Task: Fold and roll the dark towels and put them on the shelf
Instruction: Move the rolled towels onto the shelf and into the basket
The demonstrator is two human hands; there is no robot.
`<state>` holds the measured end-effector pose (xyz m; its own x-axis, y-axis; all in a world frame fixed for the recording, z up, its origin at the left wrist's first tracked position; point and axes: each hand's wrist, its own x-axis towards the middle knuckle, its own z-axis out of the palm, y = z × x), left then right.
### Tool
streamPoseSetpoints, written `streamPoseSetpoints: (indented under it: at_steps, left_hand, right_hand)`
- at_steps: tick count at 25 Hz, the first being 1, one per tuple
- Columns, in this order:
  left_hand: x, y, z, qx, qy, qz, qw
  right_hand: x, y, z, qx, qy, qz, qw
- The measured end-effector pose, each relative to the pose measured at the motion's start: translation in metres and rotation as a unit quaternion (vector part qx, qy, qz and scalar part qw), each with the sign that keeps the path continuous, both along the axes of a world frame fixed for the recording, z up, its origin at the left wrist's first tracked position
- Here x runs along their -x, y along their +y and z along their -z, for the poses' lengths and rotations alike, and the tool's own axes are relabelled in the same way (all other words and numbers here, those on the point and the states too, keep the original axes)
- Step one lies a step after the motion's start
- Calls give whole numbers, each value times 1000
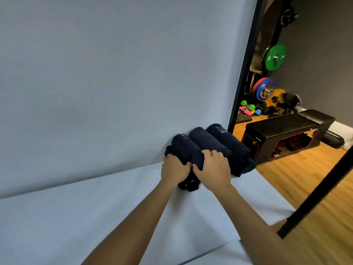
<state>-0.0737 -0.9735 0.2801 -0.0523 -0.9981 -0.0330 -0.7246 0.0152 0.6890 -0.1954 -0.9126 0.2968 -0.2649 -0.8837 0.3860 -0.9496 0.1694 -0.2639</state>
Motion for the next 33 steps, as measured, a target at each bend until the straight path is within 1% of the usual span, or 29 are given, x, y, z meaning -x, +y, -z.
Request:
streamPoseSetpoints:
  at_steps: [4, 7, 8, 12, 16, 19, 22, 25, 27, 30, 33]
  left_hand:
    - [7, -21, 5, -62, -5, 10, 998]
    - [-2, -24, 1, -148, 43, 4, 988]
    - [-4, -22, 0, -152, 61, -3, 987]
    - [-22, 4, -1, -133, 100, -34, 985]
    - [-65, 47, 0, -131, 134, -69, 980]
    - [-120, 90, 2, -123, 139, -110, 976]
    - [-185, 143, 5, -106, 144, -163, 970]
    - [-237, 185, 15, -98, 140, -207, 963]
    - [-256, 205, 22, -87, 145, -230, 958]
    - [-256, 220, 32, -71, 149, -248, 954]
    - [-245, 221, 31, -70, 104, -278, 952]
  right_hand:
    - [6, -19, 10, -45, -28, -21, 998]
    - [7, -22, 12, -52, -43, -29, 997]
    - [7, -21, 13, -47, -53, -34, 997]
    - [-7, -5, 19, -21, -98, -66, 993]
    - [-47, 27, 21, -26, -114, -112, 987]
    - [-93, 59, 21, -38, -133, -169, 976]
    - [-150, 96, 25, -62, -169, -235, 955]
    - [-195, 125, 34, -78, -194, -275, 939]
    - [-210, 134, 38, -77, -205, -276, 936]
    - [-202, 135, 41, -89, -200, -230, 948]
    - [-180, 131, 47, -123, -145, -172, 967]
